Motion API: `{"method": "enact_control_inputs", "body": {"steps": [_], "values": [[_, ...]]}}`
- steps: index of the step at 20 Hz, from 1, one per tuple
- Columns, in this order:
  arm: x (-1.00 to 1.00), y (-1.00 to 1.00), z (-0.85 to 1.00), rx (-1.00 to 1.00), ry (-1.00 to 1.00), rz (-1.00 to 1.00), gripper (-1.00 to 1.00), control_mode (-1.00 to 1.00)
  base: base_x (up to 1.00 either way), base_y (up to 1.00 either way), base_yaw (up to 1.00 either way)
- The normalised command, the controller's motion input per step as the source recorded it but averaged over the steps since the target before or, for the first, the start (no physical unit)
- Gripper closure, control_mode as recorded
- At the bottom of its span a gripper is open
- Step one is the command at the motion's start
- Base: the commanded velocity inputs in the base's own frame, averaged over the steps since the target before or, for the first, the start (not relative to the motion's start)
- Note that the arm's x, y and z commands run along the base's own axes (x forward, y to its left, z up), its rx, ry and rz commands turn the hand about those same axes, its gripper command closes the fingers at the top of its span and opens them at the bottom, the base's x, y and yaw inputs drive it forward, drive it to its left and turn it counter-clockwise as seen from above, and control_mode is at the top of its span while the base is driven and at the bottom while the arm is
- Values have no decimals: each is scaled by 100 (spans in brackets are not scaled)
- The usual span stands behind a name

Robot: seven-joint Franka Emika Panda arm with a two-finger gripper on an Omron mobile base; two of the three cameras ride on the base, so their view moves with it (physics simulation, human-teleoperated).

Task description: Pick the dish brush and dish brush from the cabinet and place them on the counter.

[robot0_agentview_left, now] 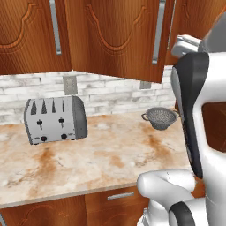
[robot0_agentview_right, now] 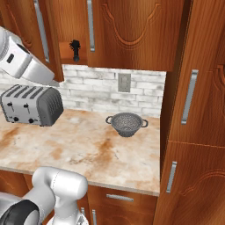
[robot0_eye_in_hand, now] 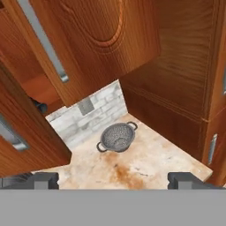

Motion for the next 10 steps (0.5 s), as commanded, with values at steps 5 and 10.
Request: {"method": "enact_control_inputs", "body": {"steps": [5, 10], "values": [[0, -33, -22, 19, 4, 4, -100, -100, 0, 0, 0], [13, -22, -16, 15, 7, 3, -100, -100, 0, 0, 0]]}}
